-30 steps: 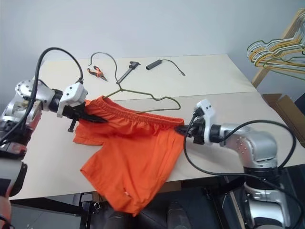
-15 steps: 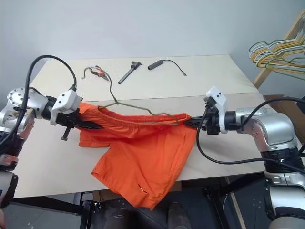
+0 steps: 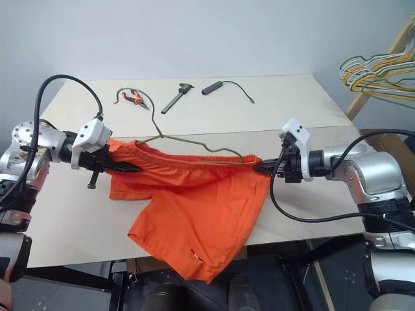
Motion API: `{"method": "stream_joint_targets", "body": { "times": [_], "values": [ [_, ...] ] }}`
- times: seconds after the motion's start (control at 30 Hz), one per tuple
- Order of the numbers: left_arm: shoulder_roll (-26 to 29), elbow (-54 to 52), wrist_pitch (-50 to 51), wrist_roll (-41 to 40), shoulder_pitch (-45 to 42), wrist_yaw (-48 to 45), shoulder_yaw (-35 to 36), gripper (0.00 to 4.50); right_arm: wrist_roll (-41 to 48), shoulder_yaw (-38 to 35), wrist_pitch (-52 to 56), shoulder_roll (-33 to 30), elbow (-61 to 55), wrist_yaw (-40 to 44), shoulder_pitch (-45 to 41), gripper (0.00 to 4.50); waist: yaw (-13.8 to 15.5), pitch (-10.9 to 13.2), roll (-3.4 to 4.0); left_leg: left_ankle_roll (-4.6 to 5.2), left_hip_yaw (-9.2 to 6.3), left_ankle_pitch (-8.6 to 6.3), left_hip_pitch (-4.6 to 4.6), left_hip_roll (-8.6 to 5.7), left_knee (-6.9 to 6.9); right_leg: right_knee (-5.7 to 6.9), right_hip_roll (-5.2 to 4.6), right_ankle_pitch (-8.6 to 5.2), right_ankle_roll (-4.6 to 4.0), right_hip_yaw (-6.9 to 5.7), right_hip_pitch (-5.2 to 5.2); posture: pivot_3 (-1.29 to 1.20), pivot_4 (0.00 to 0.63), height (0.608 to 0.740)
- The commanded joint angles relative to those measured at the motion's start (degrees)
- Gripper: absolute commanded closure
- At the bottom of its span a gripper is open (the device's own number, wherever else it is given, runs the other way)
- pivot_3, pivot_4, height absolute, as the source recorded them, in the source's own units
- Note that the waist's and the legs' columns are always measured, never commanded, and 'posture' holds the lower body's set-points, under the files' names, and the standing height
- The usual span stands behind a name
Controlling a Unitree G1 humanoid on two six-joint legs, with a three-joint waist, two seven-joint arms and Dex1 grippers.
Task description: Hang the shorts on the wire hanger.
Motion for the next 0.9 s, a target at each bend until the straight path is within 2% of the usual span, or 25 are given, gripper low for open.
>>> {"method": "stream_joint_targets", "body": {
  "times": [0.03,0.27,0.4,0.6,0.73,0.9],
  "values": [
    [1.6,-0.2,2.4,1.0,0.5,1.8,3.9,4.49,-1.4,-3.5,-0.4,-3.2,0.4,-0.3,0.8,4.45,0.0,0.0,0.0,0.0,0.0,0.0,0.0,0.0,0.0,0.0,0.0,0.0,0.0,0.0,0.0,-0.1,0.081,0.74],
    [2.0,-1.5,2.3,3.8,2.6,3.8,3.3,4.49,-1.5,-3.7,-1.5,-3.6,0.9,0.3,0.7,4.45,0.0,0.0,0.0,0.0,0.0,0.0,0.01,0.0,0.0,0.0,0.0,0.0,0.0,0.0,0.0,-0.1,0.081,0.74],
    [2.5,-1.5,-1.2,3.8,3.8,0.6,3.3,4.49,-1.6,-4.0,-1.4,-4.2,1.2,0.1,0.0,4.45,0.0,0.0,0.0,0.0,0.01,0.0,0.0,0.0,0.0,0.0,0.0,0.0,0.0,0.0,0.0,-0.1,0.078,0.74],
    [3.0,0.6,-2.7,10.0,3.2,2.9,0.7,4.49,-1.0,-4.8,-1.7,-5.0,0.2,0.7,-0.5,4.45,-0.1,0.0,0.0,0.0,0.02,0.0,0.01,0.0,0.0,-0.01,0.0,0.0,0.0,0.0,0.0,-0.11,0.074,0.74],
    [2.0,2.5,-5.6,14.9,2.7,6.8,-0.9,4.49,-0.3,-4.8,-1.8,-5.4,-2.3,1.1,-0.1,4.45,-0.1,0.0,0.0,0.0,0.02,0.0,0.0,0.0,0.0,0.0,0.0,0.0,0.0,0.0,0.0,-0.11,0.072,0.74],
    [-0.9,1.7,-5.5,14.7,2.0,6.3,-1.6,4.49,1.4,-4.3,-0.4,-2.5,-8.1,-0.8,-1.3,4.45,-0.2,0.0,0.0,0.0,0.03,0.0,0.0,0.0,0.0,0.0,0.0,0.0,0.0,0.0,0.0,-0.12,0.068,0.74]
  ]
}}
